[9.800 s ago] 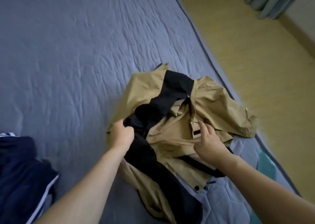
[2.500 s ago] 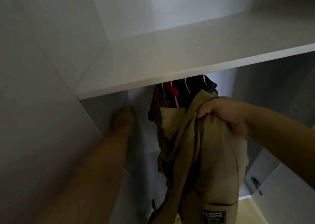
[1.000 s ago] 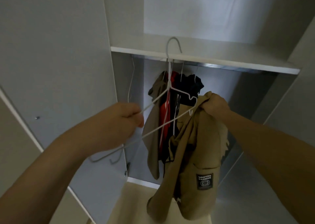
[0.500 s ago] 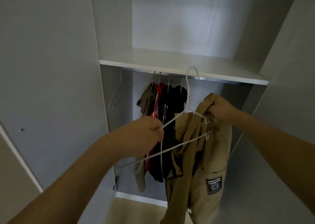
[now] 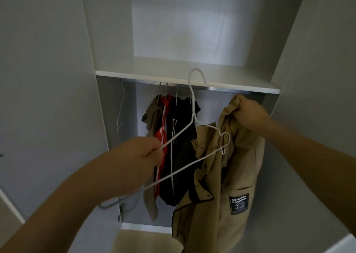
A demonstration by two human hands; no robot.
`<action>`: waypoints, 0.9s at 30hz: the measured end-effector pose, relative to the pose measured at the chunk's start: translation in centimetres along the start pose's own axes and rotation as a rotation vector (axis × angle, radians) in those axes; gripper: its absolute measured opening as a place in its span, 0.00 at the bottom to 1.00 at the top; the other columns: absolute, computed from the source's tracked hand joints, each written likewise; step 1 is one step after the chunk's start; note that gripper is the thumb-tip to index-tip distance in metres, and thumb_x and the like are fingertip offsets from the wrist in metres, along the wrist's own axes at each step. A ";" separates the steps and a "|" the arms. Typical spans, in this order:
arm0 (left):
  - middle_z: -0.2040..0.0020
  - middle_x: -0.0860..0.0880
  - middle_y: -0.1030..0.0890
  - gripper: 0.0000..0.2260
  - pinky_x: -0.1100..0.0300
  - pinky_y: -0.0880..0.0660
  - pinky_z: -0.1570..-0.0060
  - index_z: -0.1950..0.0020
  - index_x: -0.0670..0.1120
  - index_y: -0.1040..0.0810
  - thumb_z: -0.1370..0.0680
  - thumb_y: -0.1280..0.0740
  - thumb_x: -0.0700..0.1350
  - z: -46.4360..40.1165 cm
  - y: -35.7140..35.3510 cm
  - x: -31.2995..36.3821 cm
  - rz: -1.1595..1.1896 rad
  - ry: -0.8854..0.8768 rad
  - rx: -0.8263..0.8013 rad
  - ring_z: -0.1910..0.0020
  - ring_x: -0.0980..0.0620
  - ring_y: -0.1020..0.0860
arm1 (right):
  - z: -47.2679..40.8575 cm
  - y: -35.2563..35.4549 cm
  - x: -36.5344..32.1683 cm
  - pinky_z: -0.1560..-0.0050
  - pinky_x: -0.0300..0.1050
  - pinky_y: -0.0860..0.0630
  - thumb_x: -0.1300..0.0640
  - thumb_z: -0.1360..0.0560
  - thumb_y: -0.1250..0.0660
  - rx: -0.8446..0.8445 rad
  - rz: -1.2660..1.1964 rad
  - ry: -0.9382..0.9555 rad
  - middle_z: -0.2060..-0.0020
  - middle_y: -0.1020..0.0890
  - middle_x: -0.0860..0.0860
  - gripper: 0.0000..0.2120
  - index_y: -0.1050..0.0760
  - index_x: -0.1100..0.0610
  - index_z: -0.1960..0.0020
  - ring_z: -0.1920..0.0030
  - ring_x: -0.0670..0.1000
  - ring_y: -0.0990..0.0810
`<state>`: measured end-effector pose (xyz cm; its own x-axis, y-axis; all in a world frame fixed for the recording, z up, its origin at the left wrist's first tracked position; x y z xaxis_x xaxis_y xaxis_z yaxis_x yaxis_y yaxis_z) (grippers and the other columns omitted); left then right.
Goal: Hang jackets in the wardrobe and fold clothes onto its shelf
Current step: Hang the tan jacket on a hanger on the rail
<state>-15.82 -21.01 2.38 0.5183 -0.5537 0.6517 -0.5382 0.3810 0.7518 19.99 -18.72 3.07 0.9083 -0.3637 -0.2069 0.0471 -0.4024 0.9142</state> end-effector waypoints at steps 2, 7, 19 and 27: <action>0.68 0.53 0.27 0.13 0.64 0.30 0.67 0.63 0.51 0.31 0.19 0.44 0.50 0.1 -1.0 0.5 -0.199 0.001 0.102 0.68 0.57 0.29 | 0.1 -0.1 -0.7 0.45 0.52 0.26 0.54 0.19 0.41 -0.045 -0.083 0.035 0.46 0.21 0.60 0.13 0.25 0.61 0.41 0.47 0.60 0.22; 0.66 0.52 0.28 0.11 0.67 0.34 0.70 0.61 0.50 0.34 0.19 0.42 0.44 -2.0 -6.7 0.5 -0.114 -0.047 0.089 0.69 0.56 0.29 | 1.3 0.3 -3.5 0.61 0.41 0.22 0.59 0.23 0.35 -0.217 -0.696 -0.163 0.53 0.18 0.56 0.05 0.21 0.59 0.52 0.54 0.55 0.18; 0.71 0.55 0.29 0.11 0.57 0.33 0.69 0.62 0.49 0.27 0.20 0.42 0.46 -4.7 -5.9 -5.5 0.415 -0.325 0.290 0.71 0.53 0.31 | 5.6 2.8 -6.0 0.32 0.54 0.34 0.55 0.25 0.30 -0.197 -0.310 0.435 0.44 0.23 0.56 0.06 0.22 0.57 0.51 0.39 0.57 0.28; 0.72 0.54 0.30 0.14 0.57 0.32 0.72 0.62 0.56 0.30 0.18 0.41 0.43 -5.4 -3.6 -4.1 0.223 -0.434 0.356 0.74 0.56 0.31 | 4.0 4.9 -7.3 0.68 0.40 0.29 0.53 0.29 0.27 0.013 -0.213 0.619 0.68 0.25 0.48 0.17 0.34 0.56 0.52 0.69 0.45 0.27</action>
<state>-12.47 -16.12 -2.49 0.0893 -0.7691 0.6329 -0.8311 0.2927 0.4728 11.96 -21.35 7.64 0.9512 0.2747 -0.1403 0.2507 -0.4234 0.8706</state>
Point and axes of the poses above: each hand's wrist, its own z-axis away from the middle knuckle, its own y-axis out of the back of the hand, x = y × z, the point moved 2 cm from there along -z, towards the middle knuckle
